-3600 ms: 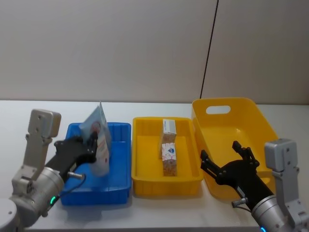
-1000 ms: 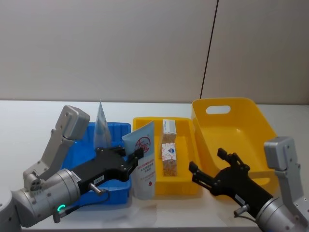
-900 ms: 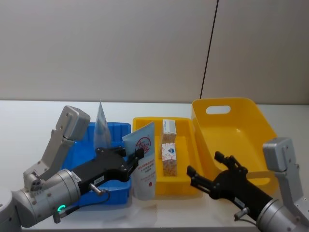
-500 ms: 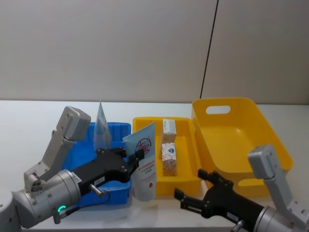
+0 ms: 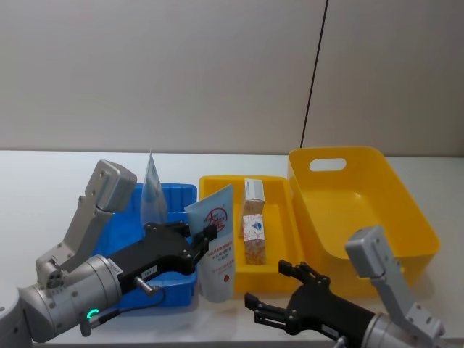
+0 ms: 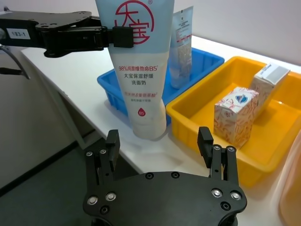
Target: Bimanual collaborative sorting of washing and personal care products
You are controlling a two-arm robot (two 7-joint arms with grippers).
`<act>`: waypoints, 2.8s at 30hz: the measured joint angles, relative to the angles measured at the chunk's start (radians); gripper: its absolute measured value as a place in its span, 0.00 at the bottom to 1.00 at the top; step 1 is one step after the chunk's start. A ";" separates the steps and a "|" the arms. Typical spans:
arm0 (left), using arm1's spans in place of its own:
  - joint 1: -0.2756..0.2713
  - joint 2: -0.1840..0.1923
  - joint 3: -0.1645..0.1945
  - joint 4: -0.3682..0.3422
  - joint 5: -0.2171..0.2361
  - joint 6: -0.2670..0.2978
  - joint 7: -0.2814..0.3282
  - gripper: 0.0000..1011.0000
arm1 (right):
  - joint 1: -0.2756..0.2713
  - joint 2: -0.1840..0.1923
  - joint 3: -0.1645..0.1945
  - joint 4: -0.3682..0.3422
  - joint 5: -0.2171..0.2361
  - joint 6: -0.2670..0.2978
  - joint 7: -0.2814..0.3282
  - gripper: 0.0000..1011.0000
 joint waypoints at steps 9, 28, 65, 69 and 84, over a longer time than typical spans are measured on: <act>0.000 0.000 0.000 0.000 0.000 0.000 0.000 0.17 | 0.044 -0.058 -0.046 0.072 -0.074 -0.101 -0.043 0.99; 0.000 0.000 0.000 0.000 0.000 0.000 0.000 0.17 | 0.127 -0.148 -0.115 0.166 -0.147 -0.170 -0.046 0.99; 0.000 0.000 0.000 0.000 0.000 0.000 0.001 0.17 | 0.187 -0.232 -0.153 0.245 -0.242 -0.159 -0.133 0.39; 0.000 0.000 0.000 0.000 0.000 0.000 0.000 0.20 | 0.187 -0.233 -0.153 0.245 -0.243 -0.159 -0.133 0.34; 0.000 0.000 0.000 0.000 0.000 0.000 0.000 0.66 | 0.175 -0.242 -0.132 0.231 -0.254 -0.153 -0.158 0.18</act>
